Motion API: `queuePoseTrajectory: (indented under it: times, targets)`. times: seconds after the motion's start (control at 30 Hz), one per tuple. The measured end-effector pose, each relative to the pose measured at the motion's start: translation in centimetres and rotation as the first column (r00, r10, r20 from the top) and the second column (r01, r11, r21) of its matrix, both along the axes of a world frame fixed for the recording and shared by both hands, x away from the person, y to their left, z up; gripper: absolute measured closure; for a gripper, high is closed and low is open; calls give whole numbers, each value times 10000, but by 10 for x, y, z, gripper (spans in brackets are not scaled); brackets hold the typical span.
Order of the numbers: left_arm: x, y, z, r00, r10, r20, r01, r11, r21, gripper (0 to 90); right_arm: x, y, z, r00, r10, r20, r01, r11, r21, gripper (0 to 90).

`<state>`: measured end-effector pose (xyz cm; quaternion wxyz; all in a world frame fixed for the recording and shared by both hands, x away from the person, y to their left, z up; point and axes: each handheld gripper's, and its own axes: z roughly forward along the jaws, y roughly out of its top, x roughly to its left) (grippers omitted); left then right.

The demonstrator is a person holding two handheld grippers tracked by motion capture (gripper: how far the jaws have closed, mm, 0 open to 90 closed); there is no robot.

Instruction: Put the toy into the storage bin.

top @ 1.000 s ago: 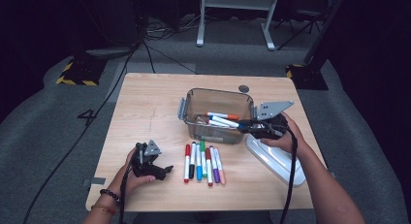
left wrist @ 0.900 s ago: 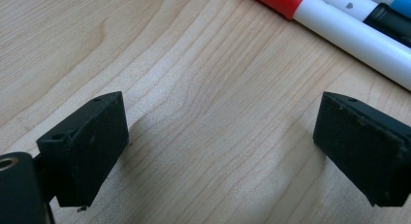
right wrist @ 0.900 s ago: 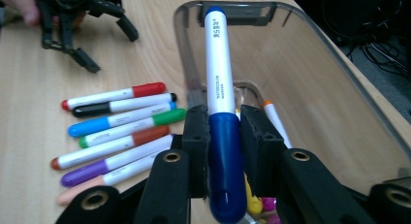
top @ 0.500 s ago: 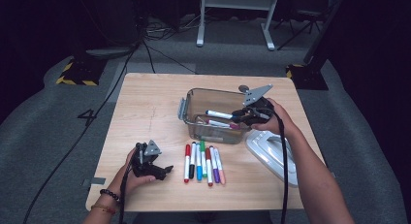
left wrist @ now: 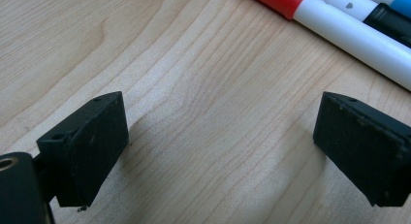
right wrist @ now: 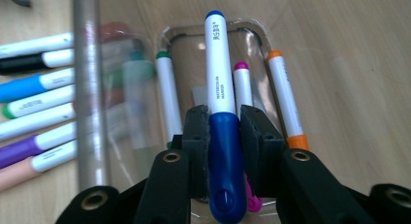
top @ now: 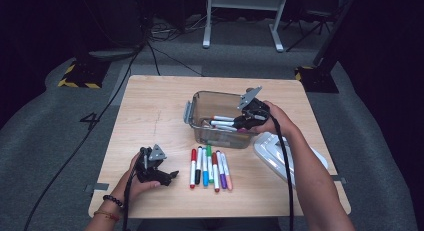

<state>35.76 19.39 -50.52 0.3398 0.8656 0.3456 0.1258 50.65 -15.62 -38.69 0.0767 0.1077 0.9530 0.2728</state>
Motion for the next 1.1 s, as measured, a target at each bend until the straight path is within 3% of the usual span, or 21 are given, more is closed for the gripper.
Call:
queuePoseTrajectory:
  times: [0.4, 0.73, 0.97, 1.07, 1.1]
  targets:
    - [0, 0, 0, 10000, 8, -14, -8, 10000, 1, 60, 7, 6, -7, 9992, -387, 27, 388, 9985, -399, 745]
    - [0, 0, 0, 10000, 7, -11, -6, 10000, 5, 59, 8, 4, -7, 9968, -775, 169, 777, 9969, -108, 681]
    - [0, 0, 0, 10000, 4, 0, -4, 10000, -1, 59, 0, -3, 4, 9925, -1138, 436, 1102, 9910, 762, 581]
    - [0, 0, 0, 10000, 3, 1, -3, 10000, 0, 60, -7, -9, 13, 9868, -1534, 515, 1443, 9783, 1486, 501]
    - [0, 0, 0, 10000, 2, 2, -2, 10000, 3, 60, -10, -13, 16, 9823, -1815, 459, 1697, 9667, 1915, 478]
